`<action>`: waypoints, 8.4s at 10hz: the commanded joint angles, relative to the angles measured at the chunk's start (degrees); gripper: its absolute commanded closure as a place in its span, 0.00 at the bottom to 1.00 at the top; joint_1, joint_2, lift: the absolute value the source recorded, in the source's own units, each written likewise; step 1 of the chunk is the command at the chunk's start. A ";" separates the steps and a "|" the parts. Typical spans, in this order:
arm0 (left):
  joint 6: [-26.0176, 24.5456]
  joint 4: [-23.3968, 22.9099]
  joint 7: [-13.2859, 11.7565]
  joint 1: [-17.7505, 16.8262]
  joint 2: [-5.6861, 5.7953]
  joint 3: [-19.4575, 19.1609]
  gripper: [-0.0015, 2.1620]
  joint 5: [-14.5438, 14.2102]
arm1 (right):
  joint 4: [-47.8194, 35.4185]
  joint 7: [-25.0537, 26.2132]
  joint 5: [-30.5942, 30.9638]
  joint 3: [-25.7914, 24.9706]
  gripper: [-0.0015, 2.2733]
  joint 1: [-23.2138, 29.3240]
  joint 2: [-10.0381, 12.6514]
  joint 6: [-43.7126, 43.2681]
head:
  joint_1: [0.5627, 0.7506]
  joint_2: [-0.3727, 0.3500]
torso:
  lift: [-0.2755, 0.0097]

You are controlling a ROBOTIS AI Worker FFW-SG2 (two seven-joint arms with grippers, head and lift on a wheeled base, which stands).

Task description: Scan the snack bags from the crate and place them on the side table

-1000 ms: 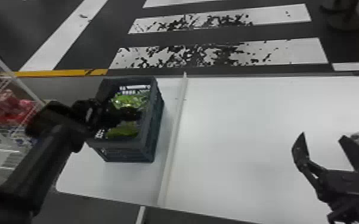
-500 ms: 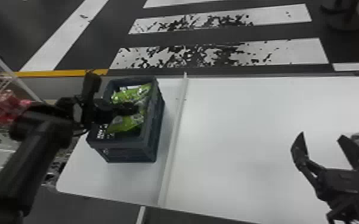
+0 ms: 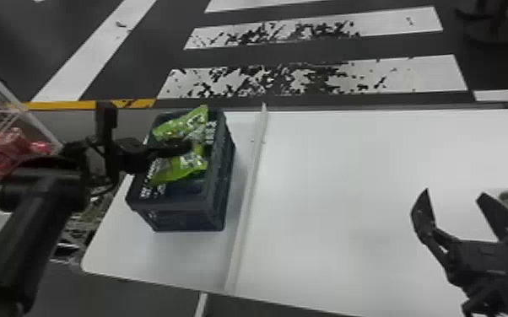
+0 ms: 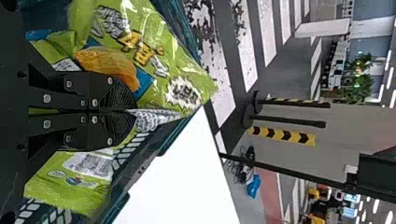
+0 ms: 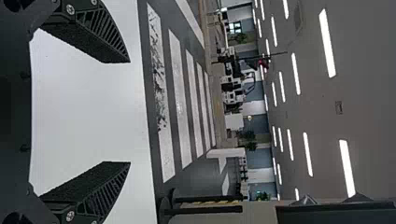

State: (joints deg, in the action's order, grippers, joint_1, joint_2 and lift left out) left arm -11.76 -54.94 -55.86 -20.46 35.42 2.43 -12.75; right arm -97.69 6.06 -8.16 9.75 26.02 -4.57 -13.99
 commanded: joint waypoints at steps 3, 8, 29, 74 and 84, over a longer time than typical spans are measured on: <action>-0.16 -2.36 -1.35 2.09 0.70 -3.57 0.99 -6.15 | 0.04 0.00 -0.10 0.18 0.05 0.09 0.00 -0.29 | 0.70 0.87 | 0.79; -6.66 -15.99 -0.04 7.89 0.61 -9.64 0.99 -12.92 | 0.13 0.27 -0.10 0.18 0.05 0.09 0.09 -0.46 | 0.70 0.88 | 0.79; 0.90 -18.45 22.73 13.08 -28.83 21.56 0.54 -6.59 | -2.51 2.99 0.69 -0.88 0.05 1.49 0.44 0.07 | 0.70 0.14 | 0.79; 20.58 -45.69 45.93 43.31 -22.50 -1.99 0.03 -5.54 | 4.70 -5.80 7.90 5.54 0.99 -8.00 0.44 16.59 | 0.70 0.71 | 0.79; 20.41 -45.52 45.84 43.14 -22.42 -1.99 0.04 -5.54 | 14.72 -7.56 10.88 11.34 0.99 -16.44 0.88 23.62 | 0.70 0.85 | 0.79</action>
State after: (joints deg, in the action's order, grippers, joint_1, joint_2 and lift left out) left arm 8.80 -100.46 -10.02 22.68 12.95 0.44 -18.28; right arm -83.26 -1.50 2.68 21.24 9.74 -3.69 9.44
